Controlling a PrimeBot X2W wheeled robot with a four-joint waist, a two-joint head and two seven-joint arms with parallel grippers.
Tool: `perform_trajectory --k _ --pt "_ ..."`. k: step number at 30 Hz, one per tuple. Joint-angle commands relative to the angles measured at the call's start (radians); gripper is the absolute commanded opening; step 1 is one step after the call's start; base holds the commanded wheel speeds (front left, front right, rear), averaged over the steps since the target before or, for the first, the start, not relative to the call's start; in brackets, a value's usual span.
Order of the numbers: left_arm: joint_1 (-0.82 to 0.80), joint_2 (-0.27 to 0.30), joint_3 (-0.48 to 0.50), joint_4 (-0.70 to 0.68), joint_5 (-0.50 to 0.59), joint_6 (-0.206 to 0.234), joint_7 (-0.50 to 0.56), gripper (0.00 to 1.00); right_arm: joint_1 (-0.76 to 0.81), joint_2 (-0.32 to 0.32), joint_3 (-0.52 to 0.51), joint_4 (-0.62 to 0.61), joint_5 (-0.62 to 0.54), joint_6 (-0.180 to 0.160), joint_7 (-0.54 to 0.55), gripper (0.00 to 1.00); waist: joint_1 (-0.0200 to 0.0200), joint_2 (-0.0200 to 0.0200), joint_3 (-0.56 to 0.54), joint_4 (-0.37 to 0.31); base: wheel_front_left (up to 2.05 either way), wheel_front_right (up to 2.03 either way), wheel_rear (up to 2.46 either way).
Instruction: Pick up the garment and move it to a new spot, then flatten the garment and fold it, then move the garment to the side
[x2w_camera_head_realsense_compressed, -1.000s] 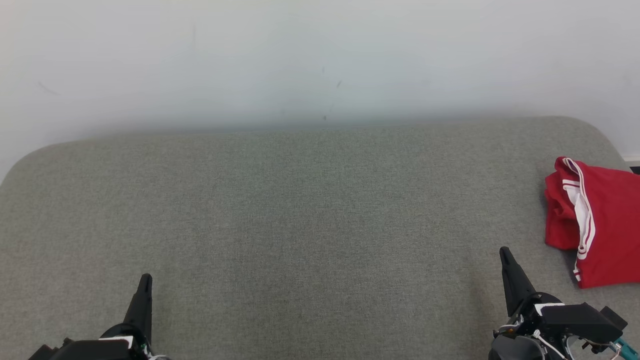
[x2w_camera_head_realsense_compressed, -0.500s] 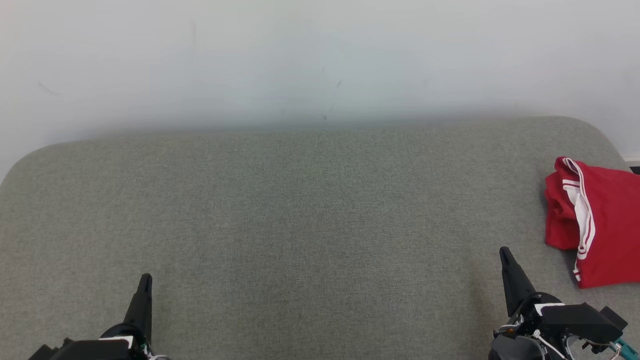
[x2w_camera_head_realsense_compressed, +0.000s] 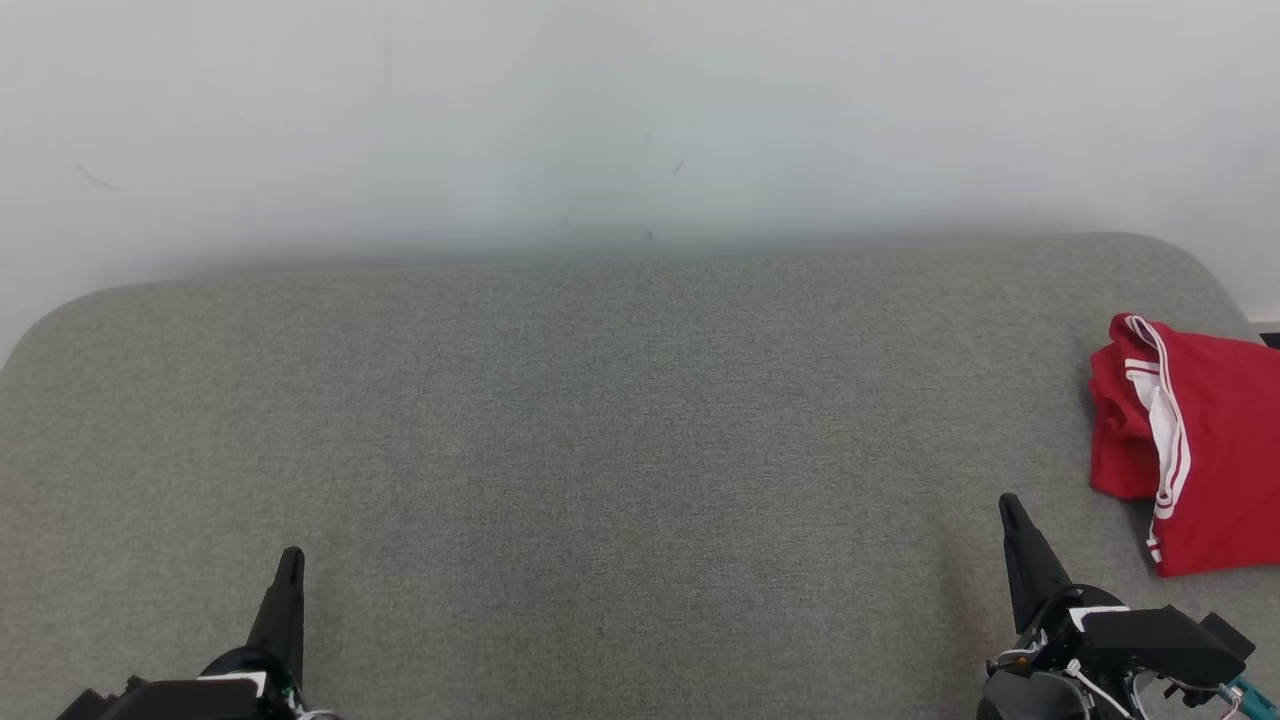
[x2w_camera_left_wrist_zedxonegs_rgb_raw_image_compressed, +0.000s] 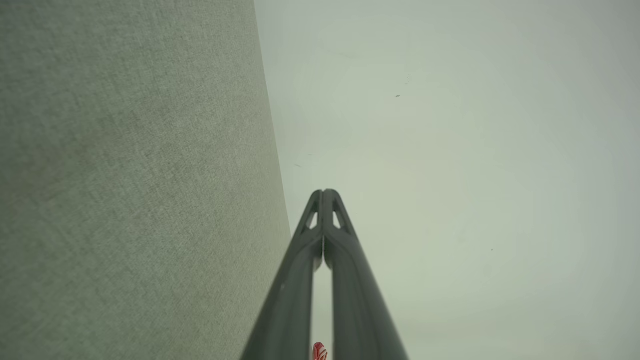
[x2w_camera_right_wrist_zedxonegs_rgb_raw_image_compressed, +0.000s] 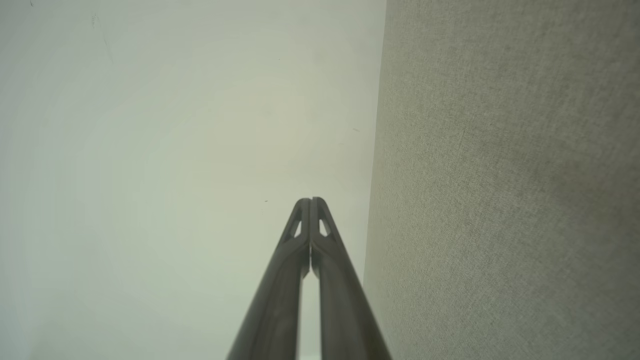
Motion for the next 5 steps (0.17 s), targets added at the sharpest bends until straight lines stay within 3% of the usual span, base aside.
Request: perform_trajectory --k 1,5 --pt "-0.008 0.003 0.003 -0.003 -0.006 -0.003 0.0 0.0 0.012 0.001 0.0 -0.002 0.002 -0.002 0.003 0.0 0.0 0.0 0.0 0.0 0.0 0.0 0.0" --pt "-0.008 0.003 0.003 -0.003 -0.006 -0.003 0.0 0.0 0.012 0.001 0.0 -0.002 0.002 -0.002 0.003 0.0 0.0 0.0 0.0 0.0 0.0 0.0 0.0"
